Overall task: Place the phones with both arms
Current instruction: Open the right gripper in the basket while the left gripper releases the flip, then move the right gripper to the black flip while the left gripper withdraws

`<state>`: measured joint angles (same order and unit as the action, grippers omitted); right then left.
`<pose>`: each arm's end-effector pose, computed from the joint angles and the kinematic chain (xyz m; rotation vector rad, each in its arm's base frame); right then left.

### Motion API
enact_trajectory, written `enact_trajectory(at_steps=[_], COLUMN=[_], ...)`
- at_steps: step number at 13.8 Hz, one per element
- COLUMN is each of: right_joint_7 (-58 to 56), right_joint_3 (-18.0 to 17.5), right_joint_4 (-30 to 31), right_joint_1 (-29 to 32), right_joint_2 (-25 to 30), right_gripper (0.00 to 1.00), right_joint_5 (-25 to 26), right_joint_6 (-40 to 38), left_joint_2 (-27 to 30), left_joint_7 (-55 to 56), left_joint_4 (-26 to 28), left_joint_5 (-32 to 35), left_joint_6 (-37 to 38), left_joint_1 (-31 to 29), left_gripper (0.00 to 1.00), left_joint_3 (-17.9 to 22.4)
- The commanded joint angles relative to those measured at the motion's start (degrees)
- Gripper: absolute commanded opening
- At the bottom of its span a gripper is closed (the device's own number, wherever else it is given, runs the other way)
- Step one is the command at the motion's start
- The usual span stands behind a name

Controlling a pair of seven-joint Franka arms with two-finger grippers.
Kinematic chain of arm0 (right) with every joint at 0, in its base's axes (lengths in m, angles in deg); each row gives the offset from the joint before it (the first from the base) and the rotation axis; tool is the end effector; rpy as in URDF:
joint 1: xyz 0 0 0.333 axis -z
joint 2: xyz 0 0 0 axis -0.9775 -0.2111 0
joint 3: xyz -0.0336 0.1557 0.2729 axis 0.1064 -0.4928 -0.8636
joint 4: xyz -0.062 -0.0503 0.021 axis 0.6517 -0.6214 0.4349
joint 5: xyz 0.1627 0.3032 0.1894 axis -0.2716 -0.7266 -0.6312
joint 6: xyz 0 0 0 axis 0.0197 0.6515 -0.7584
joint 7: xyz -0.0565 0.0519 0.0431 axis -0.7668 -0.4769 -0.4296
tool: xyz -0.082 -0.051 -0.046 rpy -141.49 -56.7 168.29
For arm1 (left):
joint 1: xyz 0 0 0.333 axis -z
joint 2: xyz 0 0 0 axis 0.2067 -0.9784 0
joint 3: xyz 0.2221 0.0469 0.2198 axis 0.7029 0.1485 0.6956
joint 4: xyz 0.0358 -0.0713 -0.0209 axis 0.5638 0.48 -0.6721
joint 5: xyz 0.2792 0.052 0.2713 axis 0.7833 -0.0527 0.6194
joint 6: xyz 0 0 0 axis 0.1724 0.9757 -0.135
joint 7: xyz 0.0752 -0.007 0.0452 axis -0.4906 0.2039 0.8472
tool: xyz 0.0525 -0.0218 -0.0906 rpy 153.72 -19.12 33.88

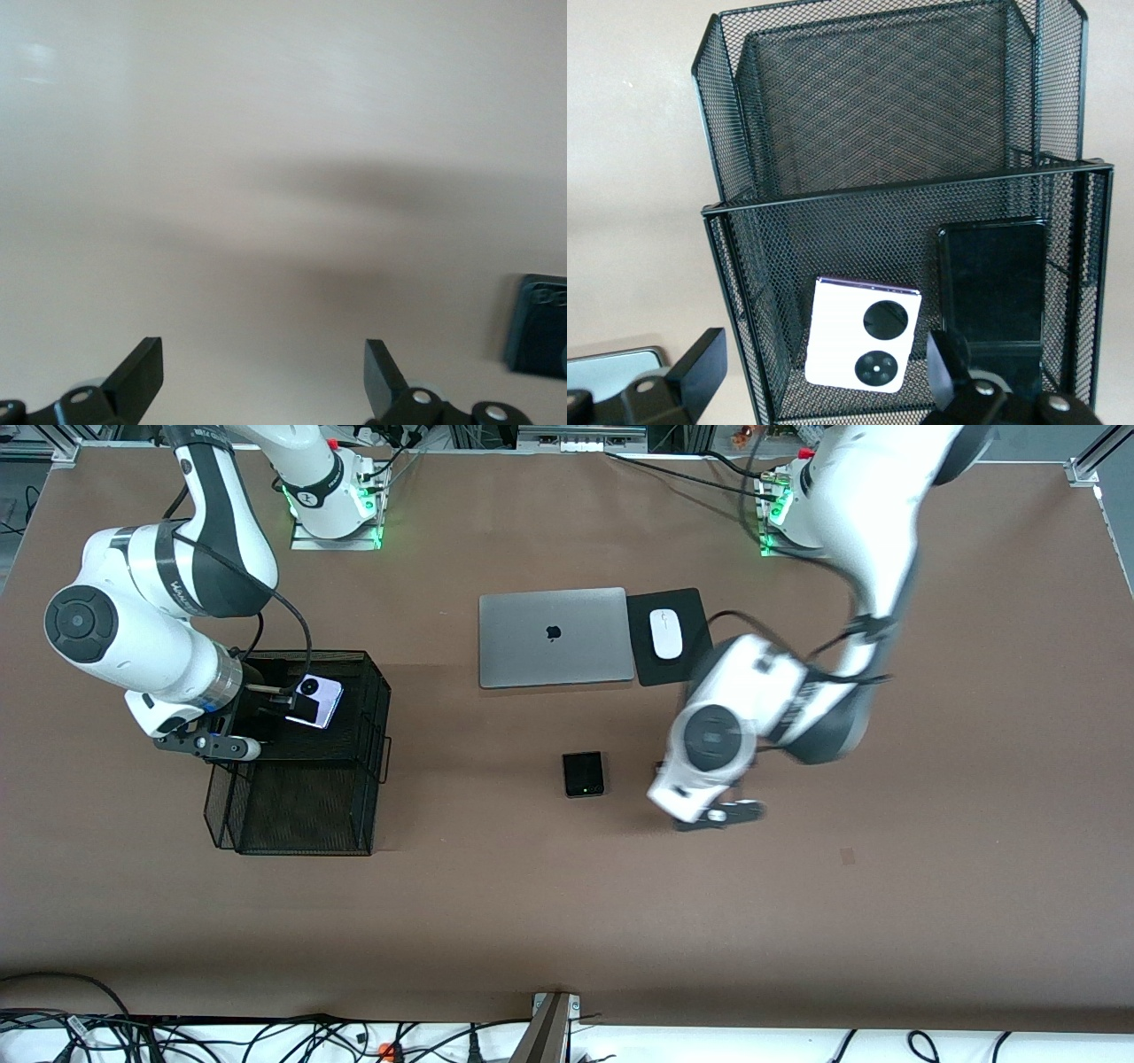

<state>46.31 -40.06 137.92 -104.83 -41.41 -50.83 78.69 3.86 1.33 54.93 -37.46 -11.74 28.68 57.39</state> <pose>0.5826 0.0919 0.3957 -3.1039 0.1881 0.1795 0.6560 -0.2922 0.3371 -2.9292 -0.2416 0.2811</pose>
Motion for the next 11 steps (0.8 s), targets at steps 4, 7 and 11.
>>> enact_trajectory(at_steps=[4,7,11], right_joint_7=[0.7,2.97,17.36], right_joint_3=[-0.66,-0.75,-0.75], right_joint_4=[-1.47,-5.32,-17.34], right_joint_1=[-0.4,-5.21,-14.35], right_joint_2=[-0.72,-4.84,-14.85], right_gripper=[1.0,1.0,1.0], right_joint_5=[-1.23,-1.32,-1.4], right_joint_6=[0.02,2.56,4.15], left_joint_2=[15.41,21.21,30.09], left_joint_7=[-16.45,-25.51,-26.6], left_joint_4=[8.87,10.02,16.07], left_joint_5=[0.96,0.17,-4.75], left_joint_6=[7.26,10.26,10.71], left_joint_1=[-11.02,-17.08,-20.96], left_gripper=[1.0,1.0,1.0], left_joint_3=[-0.55,-0.9,-1.17])
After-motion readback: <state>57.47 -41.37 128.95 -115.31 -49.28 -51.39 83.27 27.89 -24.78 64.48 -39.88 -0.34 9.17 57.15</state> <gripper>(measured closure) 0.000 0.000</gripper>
